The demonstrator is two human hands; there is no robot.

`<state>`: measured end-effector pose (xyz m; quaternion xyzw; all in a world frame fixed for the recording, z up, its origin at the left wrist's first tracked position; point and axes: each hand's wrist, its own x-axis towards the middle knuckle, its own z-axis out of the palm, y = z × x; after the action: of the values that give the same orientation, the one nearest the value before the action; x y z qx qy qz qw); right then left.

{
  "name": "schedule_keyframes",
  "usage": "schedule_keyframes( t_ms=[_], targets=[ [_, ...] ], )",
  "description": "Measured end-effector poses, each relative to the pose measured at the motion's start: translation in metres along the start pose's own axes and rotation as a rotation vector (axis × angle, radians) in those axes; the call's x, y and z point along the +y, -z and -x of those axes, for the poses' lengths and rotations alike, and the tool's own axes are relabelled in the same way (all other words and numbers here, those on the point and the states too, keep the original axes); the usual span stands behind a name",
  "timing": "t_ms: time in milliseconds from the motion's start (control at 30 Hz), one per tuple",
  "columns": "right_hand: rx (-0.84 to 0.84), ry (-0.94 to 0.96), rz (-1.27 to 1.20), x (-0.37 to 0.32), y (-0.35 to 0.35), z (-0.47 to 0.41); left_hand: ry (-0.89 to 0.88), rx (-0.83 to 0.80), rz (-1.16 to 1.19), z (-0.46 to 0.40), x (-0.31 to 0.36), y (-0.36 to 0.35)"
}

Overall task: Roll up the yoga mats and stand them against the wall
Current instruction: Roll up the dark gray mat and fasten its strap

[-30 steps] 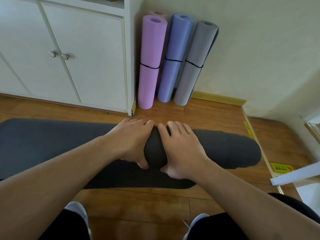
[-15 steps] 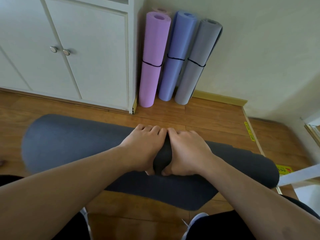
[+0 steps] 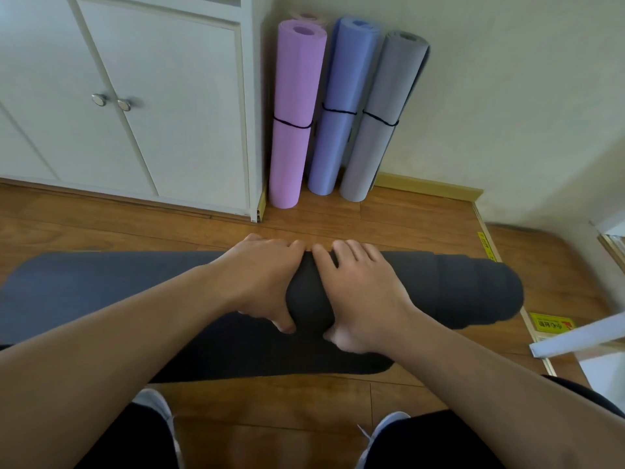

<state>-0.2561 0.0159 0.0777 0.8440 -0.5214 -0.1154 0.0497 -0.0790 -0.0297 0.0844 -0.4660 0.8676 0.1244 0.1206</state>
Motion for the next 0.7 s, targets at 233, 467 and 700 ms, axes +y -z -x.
schedule_keyframes(
  t_ms=[233, 467, 700],
  targets=[
    [-0.037, -0.046, -0.142, 0.007, 0.003, -0.011, 0.006, 0.141, -0.114, 0.007, 0.016, -0.025],
    [-0.027, -0.082, -0.211, 0.006, 0.009, -0.008, -0.041, 0.209, -0.14, -0.006, 0.013, -0.022],
    [-0.008, -0.059, 0.082, 0.0, 0.015, 0.009, -0.028, 0.058, 0.054, -0.011, -0.006, 0.003]
  ],
)
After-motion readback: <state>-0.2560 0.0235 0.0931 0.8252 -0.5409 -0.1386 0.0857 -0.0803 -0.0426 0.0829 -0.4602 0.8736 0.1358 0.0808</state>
